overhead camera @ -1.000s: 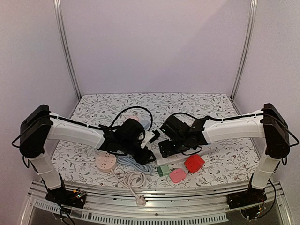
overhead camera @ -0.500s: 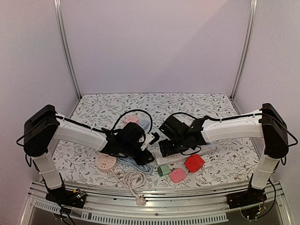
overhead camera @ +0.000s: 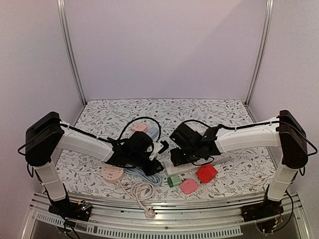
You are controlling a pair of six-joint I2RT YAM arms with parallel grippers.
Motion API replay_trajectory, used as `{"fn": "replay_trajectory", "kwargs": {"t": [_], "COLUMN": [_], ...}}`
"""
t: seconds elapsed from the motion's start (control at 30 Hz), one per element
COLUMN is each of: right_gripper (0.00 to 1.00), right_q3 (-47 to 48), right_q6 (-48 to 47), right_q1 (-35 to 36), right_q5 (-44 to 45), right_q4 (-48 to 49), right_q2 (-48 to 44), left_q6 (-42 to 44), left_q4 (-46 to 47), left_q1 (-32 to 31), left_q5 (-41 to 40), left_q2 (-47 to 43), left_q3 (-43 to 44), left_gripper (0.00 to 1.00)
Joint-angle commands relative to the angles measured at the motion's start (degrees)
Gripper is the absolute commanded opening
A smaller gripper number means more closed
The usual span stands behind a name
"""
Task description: Pull the plug off the socket
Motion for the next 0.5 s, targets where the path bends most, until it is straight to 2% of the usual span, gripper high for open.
{"fn": "replay_trajectory", "kwargs": {"t": [0.0,0.17,0.47], "right_gripper": [0.5,0.49,0.44], "right_q3": [-4.0,-5.9,-6.8], "right_q6": [2.1,3.7,3.3], "right_q1": [-2.2,-3.8,-3.7], "right_q5": [-3.2,-5.9,-4.6], "right_q4": [3.9,6.3,7.2], "right_q2": [-1.7,-2.9,-4.3], "left_q6": [-0.9,-0.8,-1.0], "left_q4": [-2.9,-2.9,-2.9], "left_q1": [0.3,0.3,0.4], "left_q5": [0.2,0.1,0.1], "left_q2": [2.2,2.1,2.8], "left_q3": [-2.2,-2.2,-2.1], "left_gripper": [0.36,0.36,0.34]}}
